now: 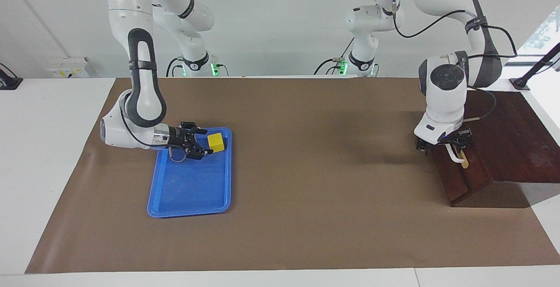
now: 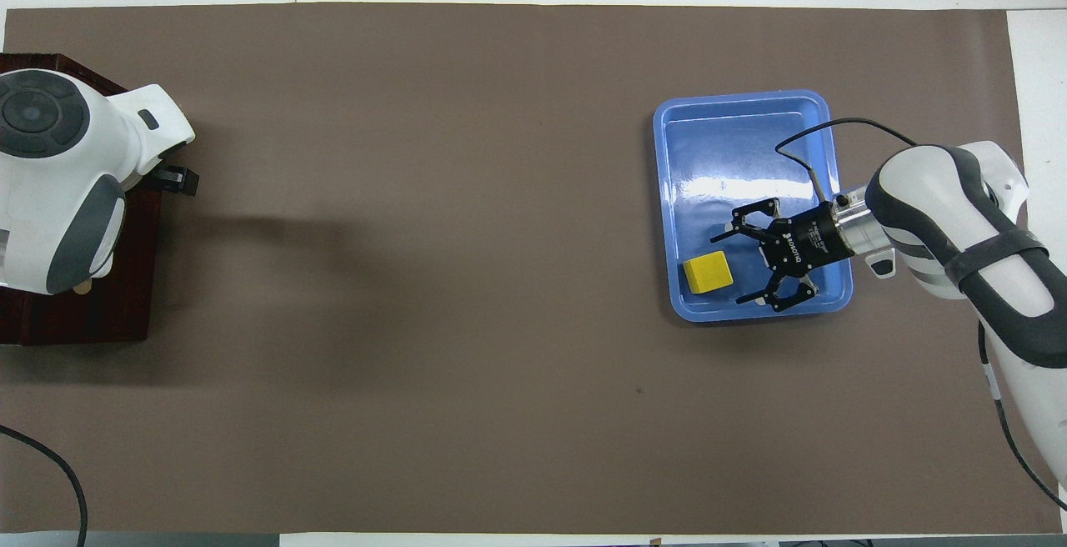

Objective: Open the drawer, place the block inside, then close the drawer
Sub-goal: 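Grasp the yellow block with the right gripper while the left gripper pulls the drawer open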

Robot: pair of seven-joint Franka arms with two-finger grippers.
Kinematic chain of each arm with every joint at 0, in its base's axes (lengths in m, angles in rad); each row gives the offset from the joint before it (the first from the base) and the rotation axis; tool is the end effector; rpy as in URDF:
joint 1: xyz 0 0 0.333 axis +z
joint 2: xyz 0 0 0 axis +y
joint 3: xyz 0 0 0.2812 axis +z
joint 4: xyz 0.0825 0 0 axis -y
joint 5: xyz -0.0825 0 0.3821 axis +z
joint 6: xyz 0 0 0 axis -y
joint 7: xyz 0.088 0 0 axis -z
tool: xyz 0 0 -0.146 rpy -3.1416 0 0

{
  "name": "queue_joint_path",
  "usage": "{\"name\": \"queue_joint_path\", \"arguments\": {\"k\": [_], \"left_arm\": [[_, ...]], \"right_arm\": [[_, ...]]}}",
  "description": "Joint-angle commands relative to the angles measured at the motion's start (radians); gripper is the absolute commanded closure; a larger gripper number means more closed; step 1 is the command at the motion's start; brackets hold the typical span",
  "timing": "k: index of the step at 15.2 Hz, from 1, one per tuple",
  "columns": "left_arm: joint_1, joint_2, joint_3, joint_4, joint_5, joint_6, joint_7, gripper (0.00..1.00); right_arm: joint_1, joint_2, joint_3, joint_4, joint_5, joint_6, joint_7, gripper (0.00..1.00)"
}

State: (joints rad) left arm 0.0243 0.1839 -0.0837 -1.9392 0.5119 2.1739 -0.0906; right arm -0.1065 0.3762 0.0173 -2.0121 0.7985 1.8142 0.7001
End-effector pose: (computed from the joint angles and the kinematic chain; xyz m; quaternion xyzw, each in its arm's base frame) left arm 0.6021 -0.0005 0.3303 -0.9708 0.1222 -0.0411 0.2022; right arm 0.5285 0.0396 0.1970 -0.7391 0.5206 0.3509 0.2441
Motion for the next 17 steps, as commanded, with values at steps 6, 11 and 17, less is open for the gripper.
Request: {"name": "queue_joint_path", "arguments": {"k": [6,11,17], "left_arm": [[-0.088,-0.047,-0.013,-0.086,-0.025,0.078,-0.248,0.0],[-0.178,-0.043,-0.011,-0.067,-0.153,0.07,-0.336,0.0],[-0.184,-0.043,-0.011,-0.061,-0.154,0.064,-0.347,0.0]], "right_arm": [[0.01,-0.008,0.009,0.013,0.016,0.016,0.032,0.0],[0.021,-0.005,0.009,0.013,0.018,0.025,0.029,0.0],[0.021,-0.005,0.009,0.013,0.016,0.034,0.03,0.05]]}}
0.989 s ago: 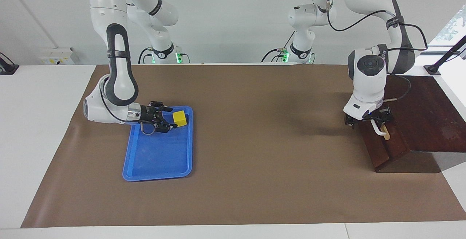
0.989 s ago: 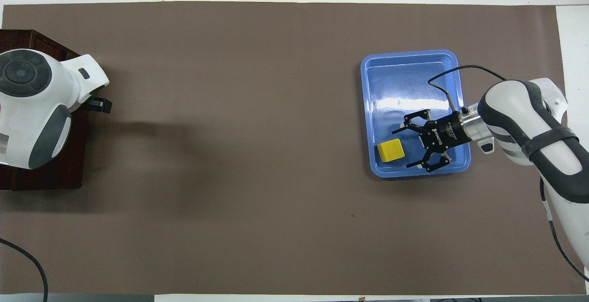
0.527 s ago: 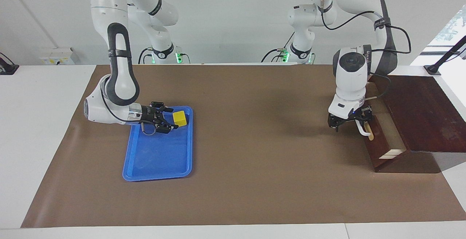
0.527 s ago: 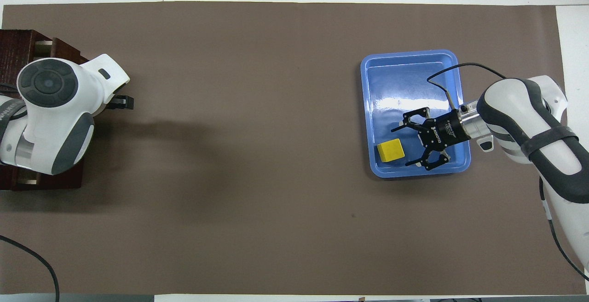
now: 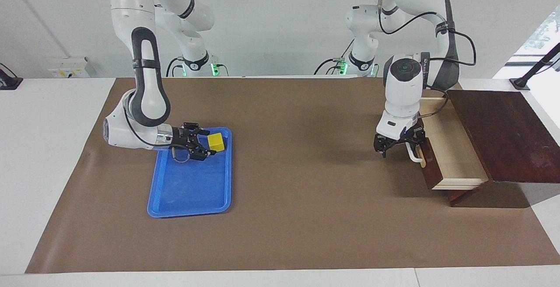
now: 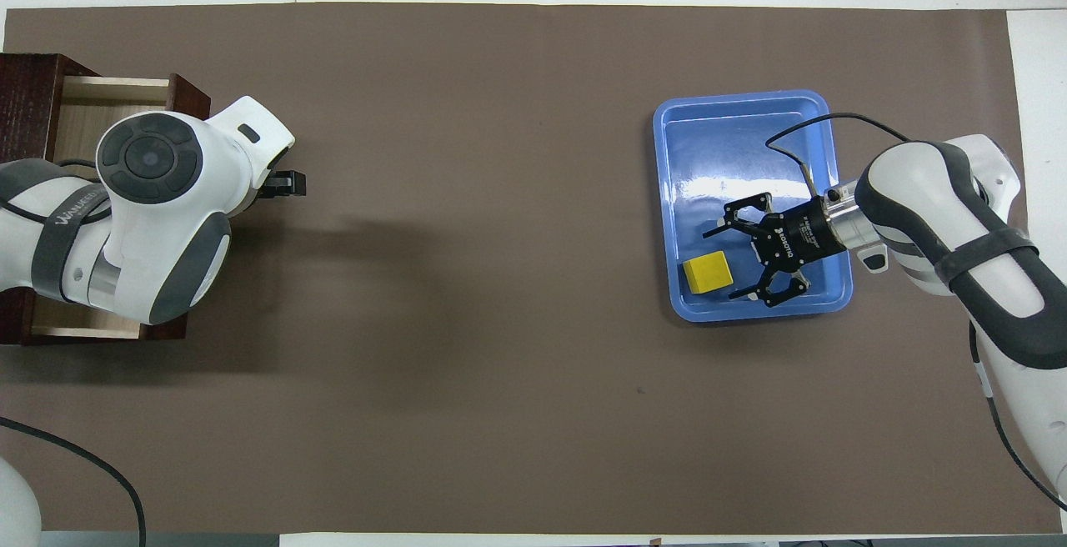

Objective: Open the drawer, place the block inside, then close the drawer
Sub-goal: 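Grasp the yellow block with the right gripper while the left gripper pulls the drawer open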

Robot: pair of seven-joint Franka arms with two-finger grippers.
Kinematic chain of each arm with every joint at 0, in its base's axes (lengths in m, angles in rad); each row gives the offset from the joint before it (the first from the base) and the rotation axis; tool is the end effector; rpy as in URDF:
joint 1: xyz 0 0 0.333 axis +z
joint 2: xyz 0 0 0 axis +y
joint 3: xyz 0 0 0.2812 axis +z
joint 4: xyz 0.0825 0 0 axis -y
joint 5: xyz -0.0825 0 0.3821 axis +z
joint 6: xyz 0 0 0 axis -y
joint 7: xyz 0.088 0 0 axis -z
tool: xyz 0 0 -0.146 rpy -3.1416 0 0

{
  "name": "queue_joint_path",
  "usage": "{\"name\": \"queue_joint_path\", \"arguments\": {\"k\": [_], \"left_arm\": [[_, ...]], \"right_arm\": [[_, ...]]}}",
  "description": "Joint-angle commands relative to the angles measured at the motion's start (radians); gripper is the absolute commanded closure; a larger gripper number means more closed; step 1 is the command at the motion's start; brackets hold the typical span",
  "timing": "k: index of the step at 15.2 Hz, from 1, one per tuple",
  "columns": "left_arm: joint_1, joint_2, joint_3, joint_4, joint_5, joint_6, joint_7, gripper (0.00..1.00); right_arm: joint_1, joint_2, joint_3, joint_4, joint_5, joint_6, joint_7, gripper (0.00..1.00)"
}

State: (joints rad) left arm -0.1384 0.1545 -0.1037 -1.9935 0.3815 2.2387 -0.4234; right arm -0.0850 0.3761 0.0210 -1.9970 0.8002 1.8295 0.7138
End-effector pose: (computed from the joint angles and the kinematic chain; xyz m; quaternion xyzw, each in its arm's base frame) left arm 0.5814 -0.1199 0.3251 -0.9880 0.0202 -0.0910 0.1233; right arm 0.5351 0.0512 0.2021 -0.7450 0.5179 0.3432 0.2427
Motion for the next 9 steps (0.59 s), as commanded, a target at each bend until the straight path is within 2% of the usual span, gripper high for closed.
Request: {"name": "queue_joint_path", "arguments": {"k": [1,2,3,4,6,9], "left_arm": [[-0.023,-0.012,0.009,-0.001,-0.041,-0.001,-0.015,0.0],[-0.027,-0.01,0.009,0.005,-0.056,-0.002,-0.015,0.0],[-0.029,-0.01,0.009,0.007,-0.059,-0.005,-0.015,0.0],[-0.027,-0.01,0.009,0.007,-0.059,-0.007,-0.015,0.0],[-0.027,-0.006,0.01,0.042,-0.061,-0.049,-0.014,0.0],[-0.033,0.055,0.009,0.235,-0.117,-0.248,-0.014,0.0]], "right_arm": [[-0.001,-0.005,0.004,-0.003,0.014,0.022,0.015,0.25],[-0.001,-0.005,0.004,-0.003,0.014,0.024,0.015,0.47],[-0.001,-0.005,0.004,-0.003,0.014,0.028,0.015,0.85],[-0.001,-0.005,0.004,-0.003,0.014,0.028,0.015,1.0],[-0.001,-0.005,0.005,-0.003,0.014,0.03,0.016,1.0],[-0.001,-0.005,0.005,0.007,0.014,0.027,0.015,1.0]]}}
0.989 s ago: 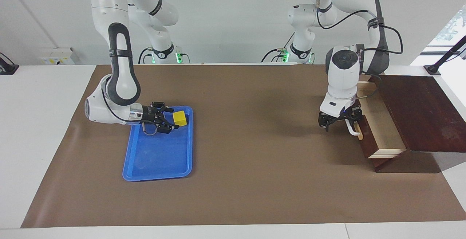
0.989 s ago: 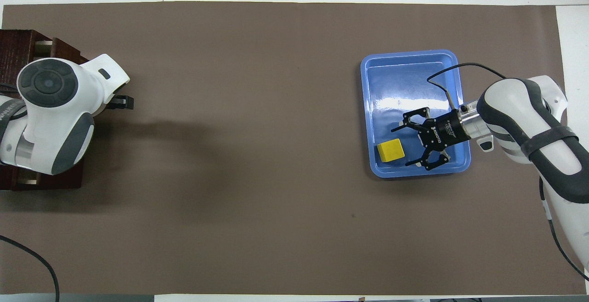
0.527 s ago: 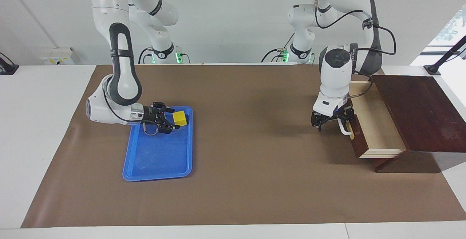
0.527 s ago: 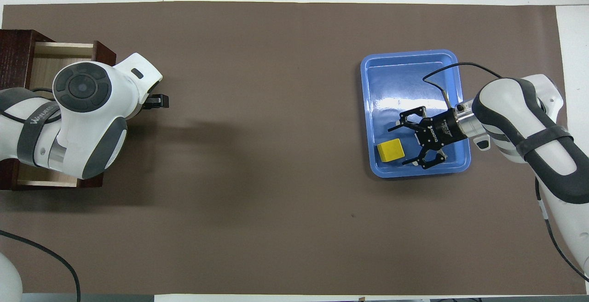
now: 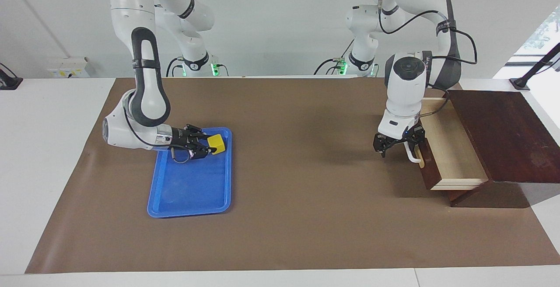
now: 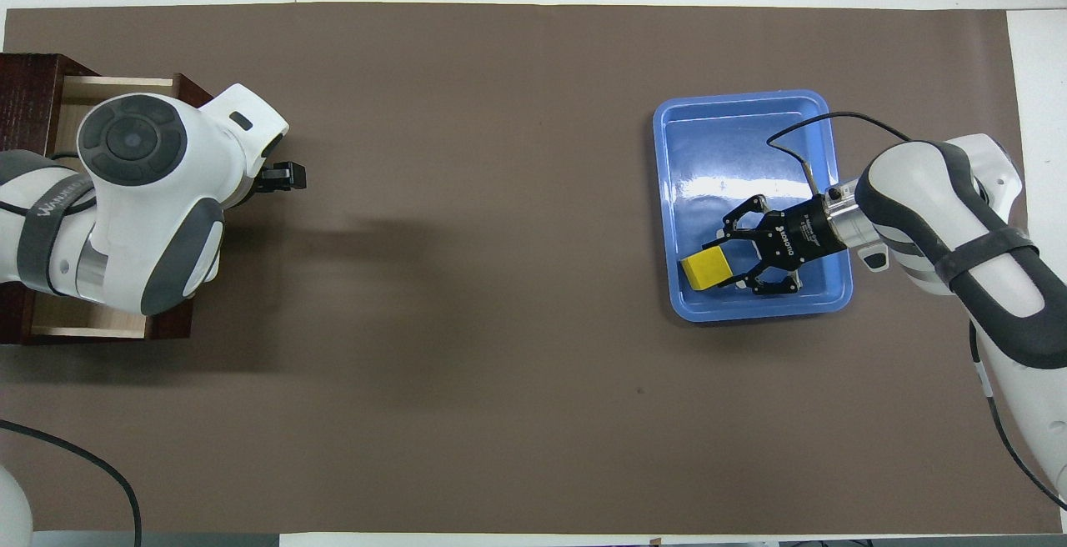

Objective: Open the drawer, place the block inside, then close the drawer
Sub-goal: 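Grasp the yellow block with the right gripper while the left gripper pulls the drawer open, then lift the yellow block with the right gripper toward the left gripper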

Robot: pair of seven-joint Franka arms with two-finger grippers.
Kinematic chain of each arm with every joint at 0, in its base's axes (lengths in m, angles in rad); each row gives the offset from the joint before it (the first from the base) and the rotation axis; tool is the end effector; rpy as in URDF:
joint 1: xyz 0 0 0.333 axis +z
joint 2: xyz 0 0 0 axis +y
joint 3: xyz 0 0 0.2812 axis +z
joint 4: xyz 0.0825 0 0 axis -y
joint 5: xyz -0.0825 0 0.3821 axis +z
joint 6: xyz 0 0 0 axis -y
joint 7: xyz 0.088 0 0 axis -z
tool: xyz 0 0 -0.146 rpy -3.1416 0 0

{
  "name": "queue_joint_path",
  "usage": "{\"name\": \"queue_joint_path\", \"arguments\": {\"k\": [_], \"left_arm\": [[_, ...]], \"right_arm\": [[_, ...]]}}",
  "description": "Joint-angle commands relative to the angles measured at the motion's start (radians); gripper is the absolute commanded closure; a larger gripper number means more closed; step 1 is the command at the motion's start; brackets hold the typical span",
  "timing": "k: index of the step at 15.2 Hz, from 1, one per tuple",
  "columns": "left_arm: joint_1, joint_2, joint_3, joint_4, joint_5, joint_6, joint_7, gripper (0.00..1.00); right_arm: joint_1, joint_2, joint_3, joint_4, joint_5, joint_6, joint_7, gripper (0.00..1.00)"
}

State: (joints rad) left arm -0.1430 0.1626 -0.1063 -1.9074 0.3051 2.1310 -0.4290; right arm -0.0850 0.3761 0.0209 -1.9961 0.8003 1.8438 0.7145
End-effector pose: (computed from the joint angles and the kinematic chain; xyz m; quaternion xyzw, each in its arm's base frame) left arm 0.5877 -0.1246 0.3495 -0.9919 -0.0133 -0.0702 0.1053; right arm 0.5374 0.0498 0.2021 -0.7457 0.5211 0.3364 0.2435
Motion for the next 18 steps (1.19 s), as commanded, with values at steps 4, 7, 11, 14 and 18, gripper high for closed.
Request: {"name": "queue_joint_path", "arguments": {"k": [4,7,11,14,18], "left_arm": [[-0.046,0.051,0.014,0.261,-0.148,-0.286,-0.101,0.0],[-0.043,0.023,0.013,0.249,-0.202,-0.287,-0.322,0.0],[-0.075,0.0,0.013,0.238,-0.245,-0.273,-0.621,0.0],[-0.113,0.001,0.011,0.243,-0.245,-0.263,-0.917,0.0],[-0.17,0.0,0.011,0.241,-0.256,-0.276,-1.198,0.0]], "right_arm": [[-0.002,-0.008,0.004,0.077,0.013,-0.038,0.037,1.0],[0.004,-0.042,0.019,0.146,0.011,-0.041,0.169,1.0],[0.098,-0.043,0.028,0.278,0.013,-0.028,0.441,1.0],[0.191,-0.039,0.028,0.358,0.017,0.004,0.615,1.0],[0.321,-0.036,0.028,0.393,0.04,0.138,0.801,1.0]]}}
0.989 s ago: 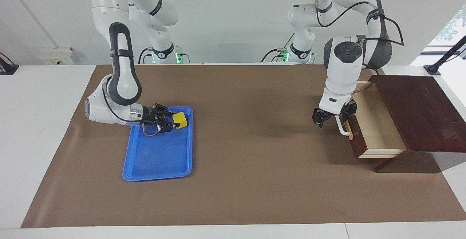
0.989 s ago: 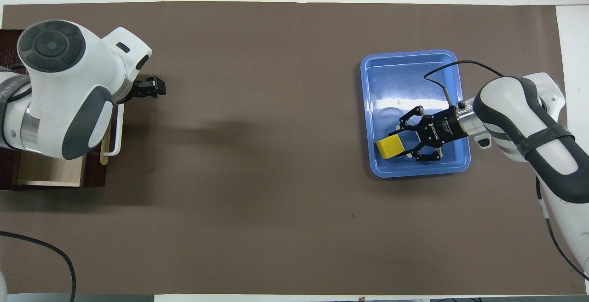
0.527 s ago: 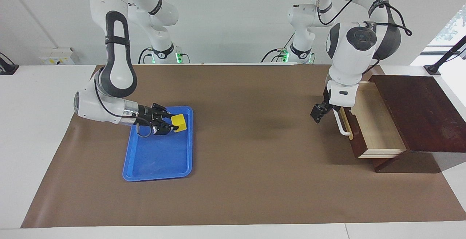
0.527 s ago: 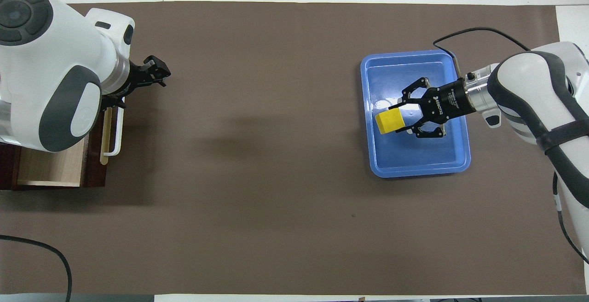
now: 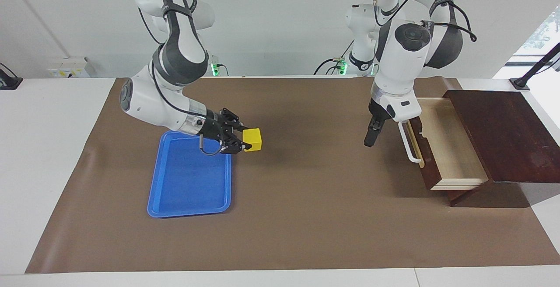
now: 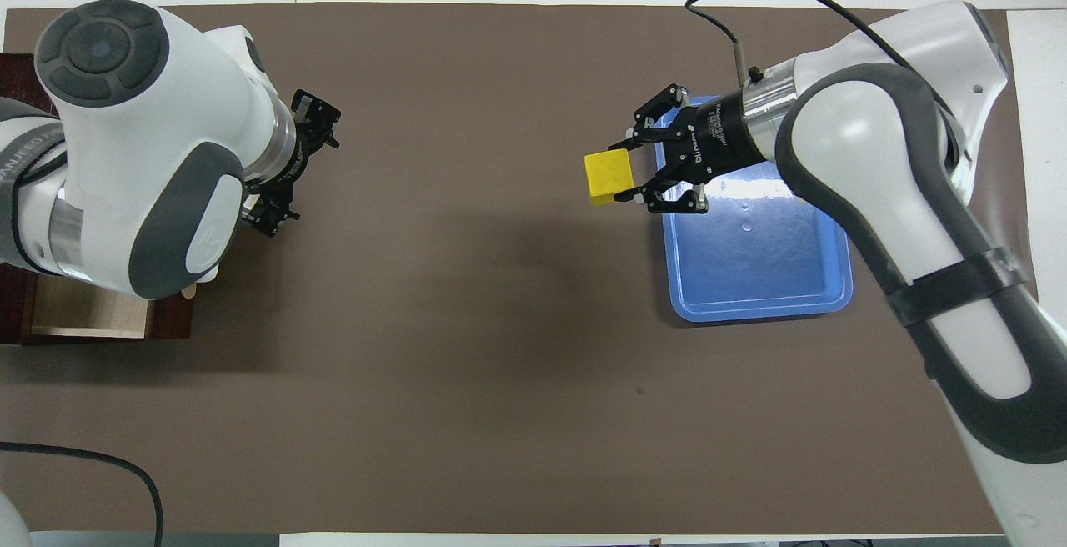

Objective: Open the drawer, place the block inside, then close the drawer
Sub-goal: 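Lift the yellow block with the right gripper toward the left gripper, then grasp the yellow block with the left gripper and open the right gripper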

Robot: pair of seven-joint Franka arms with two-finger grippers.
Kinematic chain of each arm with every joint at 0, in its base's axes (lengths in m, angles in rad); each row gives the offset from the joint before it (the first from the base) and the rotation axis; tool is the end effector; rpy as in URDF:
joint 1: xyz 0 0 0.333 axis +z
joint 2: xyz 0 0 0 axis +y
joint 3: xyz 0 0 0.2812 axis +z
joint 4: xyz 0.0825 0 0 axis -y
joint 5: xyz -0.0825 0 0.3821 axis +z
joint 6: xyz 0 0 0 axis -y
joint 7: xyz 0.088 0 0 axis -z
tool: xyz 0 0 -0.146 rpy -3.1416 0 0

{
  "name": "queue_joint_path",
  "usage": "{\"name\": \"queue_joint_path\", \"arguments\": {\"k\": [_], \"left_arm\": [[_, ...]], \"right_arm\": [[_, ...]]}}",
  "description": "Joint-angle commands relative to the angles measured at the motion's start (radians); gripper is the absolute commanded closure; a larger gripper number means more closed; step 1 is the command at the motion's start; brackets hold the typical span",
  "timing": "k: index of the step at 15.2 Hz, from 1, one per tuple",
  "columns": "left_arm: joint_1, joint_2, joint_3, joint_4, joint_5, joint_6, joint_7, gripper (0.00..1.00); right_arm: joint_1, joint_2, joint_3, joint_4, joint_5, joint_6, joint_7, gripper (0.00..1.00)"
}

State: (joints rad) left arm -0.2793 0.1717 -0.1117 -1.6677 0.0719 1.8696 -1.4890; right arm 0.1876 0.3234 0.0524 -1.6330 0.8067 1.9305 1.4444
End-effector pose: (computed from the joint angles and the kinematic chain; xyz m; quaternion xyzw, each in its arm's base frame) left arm 0.5700 -0.2230 0.4316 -0.8574 -0.5138 -0.0294 0.0021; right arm 0.6132 0.2258 0.3896 -0.6737 0.6377 0.2867 0.2393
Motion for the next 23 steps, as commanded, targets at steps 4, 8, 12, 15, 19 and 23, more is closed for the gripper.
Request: {"name": "queue_joint_path", "arguments": {"k": [4,8,12,15,19,23], "left_arm": [[-0.083,0.009,0.017,0.02,-0.116,0.026,-0.362,0.0],[-0.156,0.089,0.02,0.098,-0.139,0.034,-0.461,0.0],[-0.189,0.1,0.021,0.103,-0.155,0.059,-0.511,0.0],[-0.202,0.1,0.018,0.1,-0.156,0.096,-0.567,0.0],[-0.233,0.097,0.018,0.092,-0.156,0.091,-0.585,0.0],[-0.238,0.095,0.018,0.092,-0.156,0.089,-0.585,0.5]], "right_arm": [[0.144,0.017,-0.003,0.03,0.035,0.137,0.146,1.0],[0.188,0.017,-0.003,0.032,0.032,0.157,0.156,1.0],[0.204,0.017,-0.003,0.033,0.034,0.157,0.148,1.0],[0.208,0.017,-0.003,0.033,0.035,0.157,0.148,1.0],[0.21,0.017,-0.003,0.035,0.035,0.157,0.148,1.0],[0.204,0.017,-0.003,0.045,0.035,0.156,0.148,1.0]]}}
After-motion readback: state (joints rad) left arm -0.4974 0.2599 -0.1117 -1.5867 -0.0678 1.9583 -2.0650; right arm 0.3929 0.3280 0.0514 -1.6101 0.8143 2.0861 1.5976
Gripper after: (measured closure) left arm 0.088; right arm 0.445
